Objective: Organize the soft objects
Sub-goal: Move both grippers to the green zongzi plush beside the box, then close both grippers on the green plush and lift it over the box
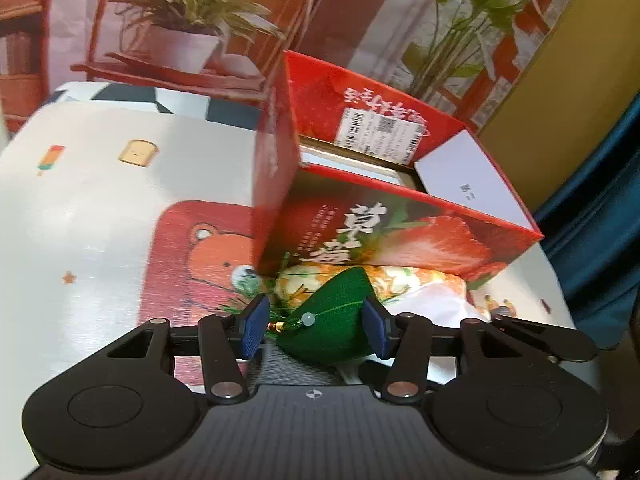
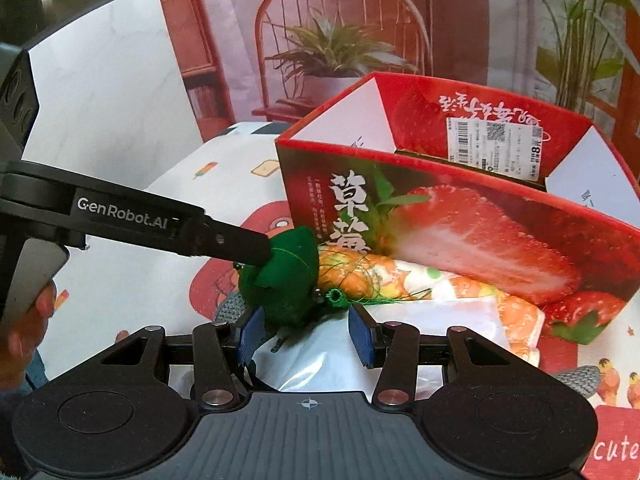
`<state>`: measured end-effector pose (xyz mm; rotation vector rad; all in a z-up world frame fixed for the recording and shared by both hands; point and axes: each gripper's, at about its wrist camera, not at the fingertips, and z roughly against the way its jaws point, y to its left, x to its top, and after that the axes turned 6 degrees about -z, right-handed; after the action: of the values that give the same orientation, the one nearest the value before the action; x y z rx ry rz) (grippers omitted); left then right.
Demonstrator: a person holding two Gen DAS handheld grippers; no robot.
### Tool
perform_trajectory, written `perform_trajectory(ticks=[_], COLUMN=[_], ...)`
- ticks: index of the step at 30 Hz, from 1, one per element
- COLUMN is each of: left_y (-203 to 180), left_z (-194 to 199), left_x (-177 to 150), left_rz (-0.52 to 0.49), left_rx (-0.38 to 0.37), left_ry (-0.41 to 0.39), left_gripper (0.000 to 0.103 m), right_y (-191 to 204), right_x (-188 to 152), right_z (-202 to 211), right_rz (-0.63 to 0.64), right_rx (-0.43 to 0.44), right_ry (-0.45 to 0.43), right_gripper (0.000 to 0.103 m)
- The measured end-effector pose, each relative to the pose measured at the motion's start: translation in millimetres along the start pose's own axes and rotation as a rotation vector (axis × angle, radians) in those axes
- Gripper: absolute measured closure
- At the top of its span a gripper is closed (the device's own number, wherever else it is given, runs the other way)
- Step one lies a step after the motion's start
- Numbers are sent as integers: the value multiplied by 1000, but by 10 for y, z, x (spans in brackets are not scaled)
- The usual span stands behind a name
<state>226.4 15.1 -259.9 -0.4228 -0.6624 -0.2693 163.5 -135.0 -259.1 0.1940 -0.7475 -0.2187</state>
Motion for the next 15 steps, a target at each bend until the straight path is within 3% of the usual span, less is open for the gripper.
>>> perform_trajectory(ticks=[7, 15], left_y=[-50, -71], left_z=[-114, -206], left_x=[19, 1], left_rz=[1, 2], left_rx=[-54, -67], left_ry=[14, 15], left_gripper=[50, 50], right_y=[61, -13], right_x=[71, 69], right_z=[-111, -188], right_rz=[52, 8], right_rx=[8, 33], right_ry=[-17, -11], right_gripper=[59, 57])
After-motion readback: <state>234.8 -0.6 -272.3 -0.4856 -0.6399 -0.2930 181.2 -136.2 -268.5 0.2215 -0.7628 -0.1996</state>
